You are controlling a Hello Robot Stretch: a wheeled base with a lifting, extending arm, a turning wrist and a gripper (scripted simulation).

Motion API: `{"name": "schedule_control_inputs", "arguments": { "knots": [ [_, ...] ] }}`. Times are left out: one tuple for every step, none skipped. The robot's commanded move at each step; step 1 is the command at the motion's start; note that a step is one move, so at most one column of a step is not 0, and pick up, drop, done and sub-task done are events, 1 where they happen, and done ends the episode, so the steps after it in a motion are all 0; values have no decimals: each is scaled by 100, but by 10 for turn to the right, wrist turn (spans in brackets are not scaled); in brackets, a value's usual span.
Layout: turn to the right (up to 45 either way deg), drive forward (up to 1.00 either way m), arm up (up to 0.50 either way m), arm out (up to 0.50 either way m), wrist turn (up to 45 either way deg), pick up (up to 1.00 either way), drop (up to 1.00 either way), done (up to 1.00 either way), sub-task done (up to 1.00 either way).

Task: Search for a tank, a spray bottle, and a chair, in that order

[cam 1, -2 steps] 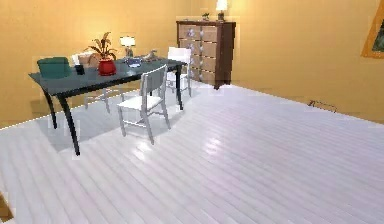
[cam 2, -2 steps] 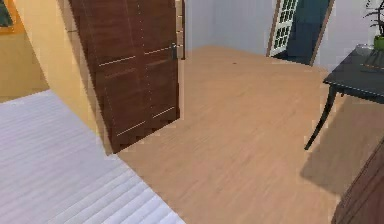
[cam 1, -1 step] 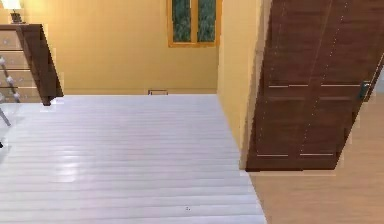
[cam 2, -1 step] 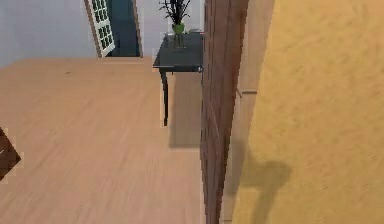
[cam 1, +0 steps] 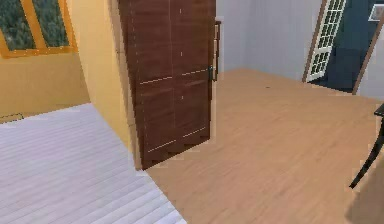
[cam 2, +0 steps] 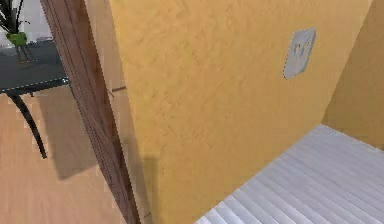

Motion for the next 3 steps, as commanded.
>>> {"name": "schedule_control_inputs", "arguments": {
  "knots": [
    [0,35,0,0,0,0,0,0,0],
    [360,0,0,0,0,0,0,0,0],
    [0,100,0,0,0,0,0,0,0]
  ]
}}
